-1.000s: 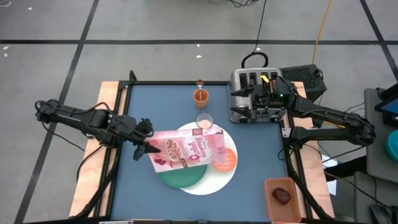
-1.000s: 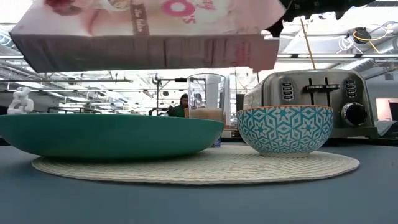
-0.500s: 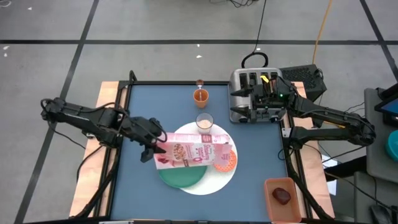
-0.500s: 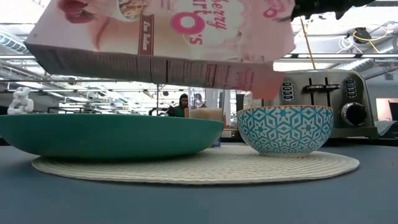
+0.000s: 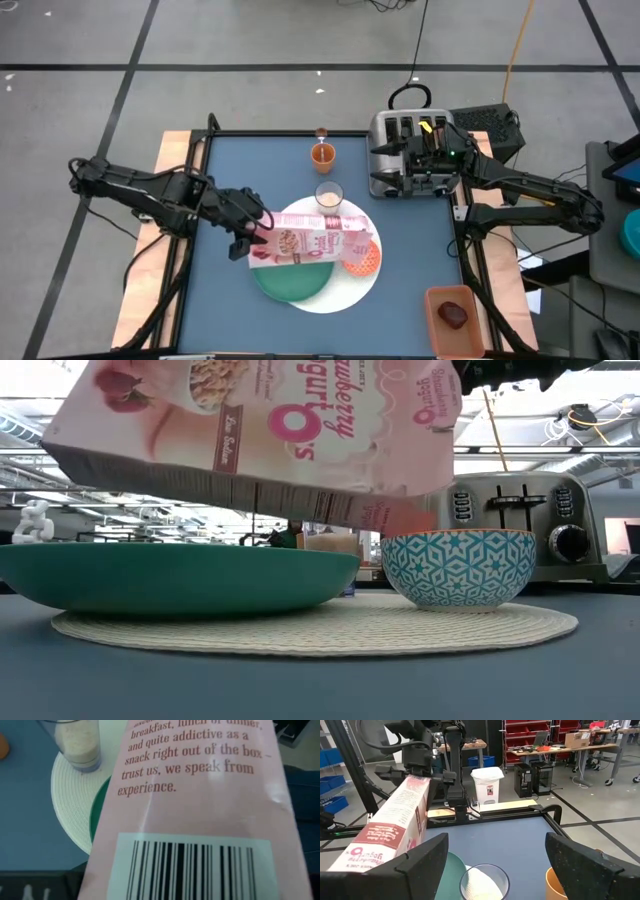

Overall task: Arrange a breakfast setting
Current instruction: Pour the cereals from the cereal box into the orange bowl

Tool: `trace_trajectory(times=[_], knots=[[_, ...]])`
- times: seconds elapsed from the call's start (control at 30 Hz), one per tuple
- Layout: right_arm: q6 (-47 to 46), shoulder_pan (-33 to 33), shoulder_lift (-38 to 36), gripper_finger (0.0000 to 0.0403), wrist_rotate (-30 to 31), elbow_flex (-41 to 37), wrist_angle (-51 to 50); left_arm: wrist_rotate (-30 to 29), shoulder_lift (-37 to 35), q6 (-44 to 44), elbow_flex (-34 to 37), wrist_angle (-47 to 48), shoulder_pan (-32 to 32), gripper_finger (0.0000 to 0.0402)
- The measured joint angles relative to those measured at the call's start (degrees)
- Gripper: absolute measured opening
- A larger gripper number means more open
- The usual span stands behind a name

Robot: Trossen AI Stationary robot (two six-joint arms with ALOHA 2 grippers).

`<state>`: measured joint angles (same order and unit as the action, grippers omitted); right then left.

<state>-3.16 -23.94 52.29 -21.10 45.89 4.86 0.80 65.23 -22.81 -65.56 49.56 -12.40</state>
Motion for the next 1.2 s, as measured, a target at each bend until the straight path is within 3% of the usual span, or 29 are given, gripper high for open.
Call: trace_trajectory(times=[1.2], knots=[[0.0,0.0,0.0,0.0325,0.0,0.0,0.0,0.7,-0.3,-0.2,-0.9,0.3,0.0,0.0234]])
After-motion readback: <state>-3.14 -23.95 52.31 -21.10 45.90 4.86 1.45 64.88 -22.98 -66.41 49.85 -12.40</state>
